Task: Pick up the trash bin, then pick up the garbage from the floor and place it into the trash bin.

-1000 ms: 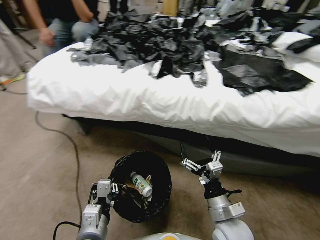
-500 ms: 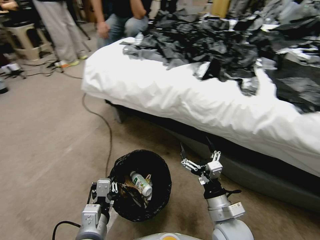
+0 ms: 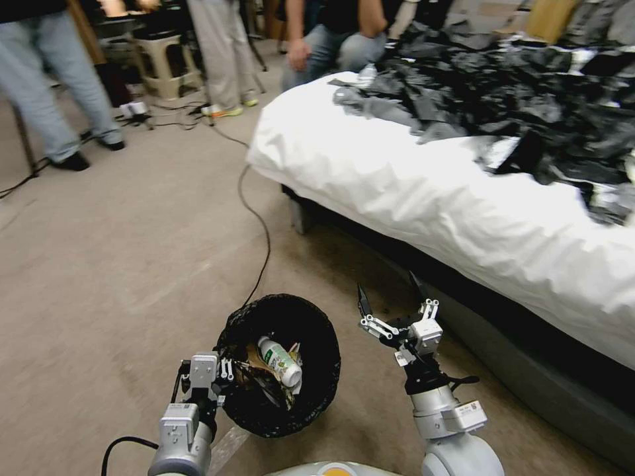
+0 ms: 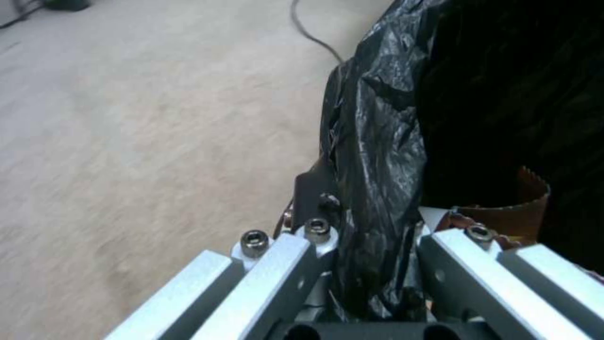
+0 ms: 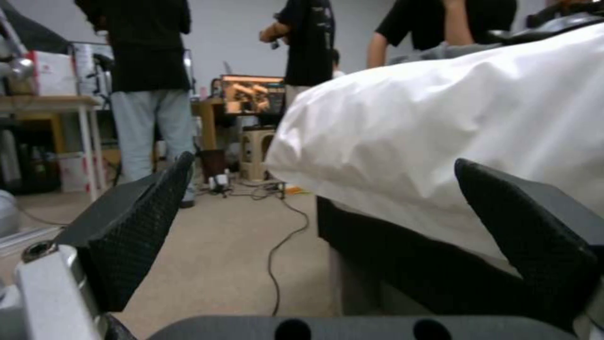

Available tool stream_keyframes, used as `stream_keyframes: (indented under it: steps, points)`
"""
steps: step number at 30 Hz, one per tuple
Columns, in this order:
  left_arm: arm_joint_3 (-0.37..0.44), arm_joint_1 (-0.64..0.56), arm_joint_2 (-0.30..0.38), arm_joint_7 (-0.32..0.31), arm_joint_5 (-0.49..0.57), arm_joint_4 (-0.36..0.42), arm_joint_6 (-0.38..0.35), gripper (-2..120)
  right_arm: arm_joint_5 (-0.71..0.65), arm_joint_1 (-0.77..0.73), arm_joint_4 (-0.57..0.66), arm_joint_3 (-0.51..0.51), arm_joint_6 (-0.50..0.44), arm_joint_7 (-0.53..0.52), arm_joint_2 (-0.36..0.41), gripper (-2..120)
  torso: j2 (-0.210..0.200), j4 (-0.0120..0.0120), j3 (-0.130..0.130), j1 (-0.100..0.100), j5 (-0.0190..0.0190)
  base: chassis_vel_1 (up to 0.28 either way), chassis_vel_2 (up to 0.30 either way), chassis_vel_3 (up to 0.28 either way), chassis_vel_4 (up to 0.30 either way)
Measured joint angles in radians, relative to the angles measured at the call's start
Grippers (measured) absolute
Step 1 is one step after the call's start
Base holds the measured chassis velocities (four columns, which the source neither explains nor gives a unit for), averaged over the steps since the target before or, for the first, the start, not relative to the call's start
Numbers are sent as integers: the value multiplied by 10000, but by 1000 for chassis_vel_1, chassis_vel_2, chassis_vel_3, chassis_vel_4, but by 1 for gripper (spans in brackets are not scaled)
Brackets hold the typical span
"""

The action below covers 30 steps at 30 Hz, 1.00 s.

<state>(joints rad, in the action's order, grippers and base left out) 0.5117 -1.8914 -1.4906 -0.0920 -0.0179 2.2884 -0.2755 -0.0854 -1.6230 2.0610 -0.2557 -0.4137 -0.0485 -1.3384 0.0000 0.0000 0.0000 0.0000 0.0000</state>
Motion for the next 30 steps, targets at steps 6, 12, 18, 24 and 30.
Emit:
stream_keyframes:
  steps: [6,12,18,24,30]
  points:
    - [36,3,-6,0,64,83,-12,1,-17,-7,-2,-7,5,-2,9,100,0,0,0,0,0,119,121,119,113]
    - [71,48,-8,0,122,135,-36,1,-23,10,-4,-12,33,-2,11,100,0,1,0,-1,0,120,123,133,134]
    - [83,42,-7,0,153,219,-46,1,-23,9,-15,-12,41,-2,5,100,0,0,0,0,0,127,130,115,127]
    - [58,7,-25,0,157,289,-51,1,-16,16,-15,-12,54,1,-13,100,0,0,0,0,0,131,124,125,131]
    - [38,-3,-37,0,148,302,-51,1,-15,6,-7,-16,55,2,-12,100,0,0,0,-1,0,125,137,130,132]
